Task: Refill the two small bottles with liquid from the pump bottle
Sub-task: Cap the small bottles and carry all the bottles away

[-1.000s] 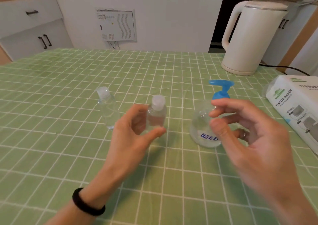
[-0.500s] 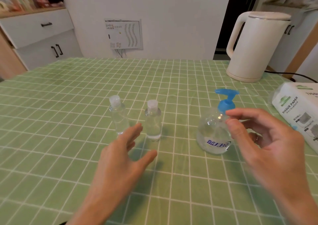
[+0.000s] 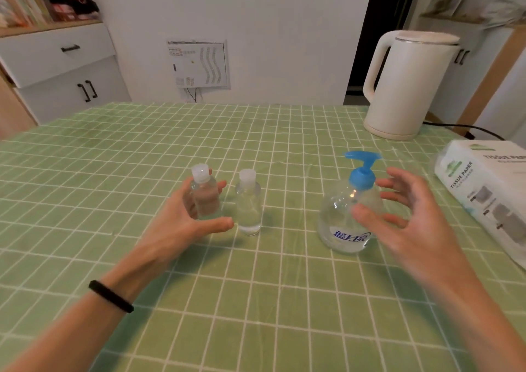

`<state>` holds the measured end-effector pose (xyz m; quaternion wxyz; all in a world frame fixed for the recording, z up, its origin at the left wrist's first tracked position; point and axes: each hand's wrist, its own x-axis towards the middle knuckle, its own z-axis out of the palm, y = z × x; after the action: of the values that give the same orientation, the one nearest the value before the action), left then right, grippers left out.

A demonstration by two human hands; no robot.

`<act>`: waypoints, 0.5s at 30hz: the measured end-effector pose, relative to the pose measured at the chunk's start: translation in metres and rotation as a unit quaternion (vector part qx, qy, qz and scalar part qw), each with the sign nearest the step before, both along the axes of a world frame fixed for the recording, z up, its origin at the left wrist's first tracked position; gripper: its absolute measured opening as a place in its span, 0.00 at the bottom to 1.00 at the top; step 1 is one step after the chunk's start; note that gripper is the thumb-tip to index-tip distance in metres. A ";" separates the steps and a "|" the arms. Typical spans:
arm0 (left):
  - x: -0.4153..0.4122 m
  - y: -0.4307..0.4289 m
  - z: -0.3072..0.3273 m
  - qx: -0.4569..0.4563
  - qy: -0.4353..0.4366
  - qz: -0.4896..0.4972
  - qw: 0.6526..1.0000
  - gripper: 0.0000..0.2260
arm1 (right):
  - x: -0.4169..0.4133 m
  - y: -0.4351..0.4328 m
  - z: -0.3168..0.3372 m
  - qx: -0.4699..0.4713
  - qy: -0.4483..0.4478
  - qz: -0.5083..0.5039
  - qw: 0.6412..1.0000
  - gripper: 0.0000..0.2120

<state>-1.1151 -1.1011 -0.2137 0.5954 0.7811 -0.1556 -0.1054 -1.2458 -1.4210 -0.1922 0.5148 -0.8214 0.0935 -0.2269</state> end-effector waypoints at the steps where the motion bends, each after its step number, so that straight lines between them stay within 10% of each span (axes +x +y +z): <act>1: 0.000 -0.003 -0.001 0.007 -0.002 -0.009 1.000 0.51 | 0.001 0.000 -0.003 0.001 0.031 0.016 0.999 0.55; 15: -0.004 -0.035 -0.002 0.033 0.005 -0.028 0.999 0.24 | 0.010 0.007 -0.024 -0.032 0.098 0.029 0.994 0.47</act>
<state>-1.1194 -1.1359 -0.2154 0.5669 0.7951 -0.1709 -0.1309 -1.2353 -1.4138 -0.2161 0.4833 -0.8580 0.1120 -0.1335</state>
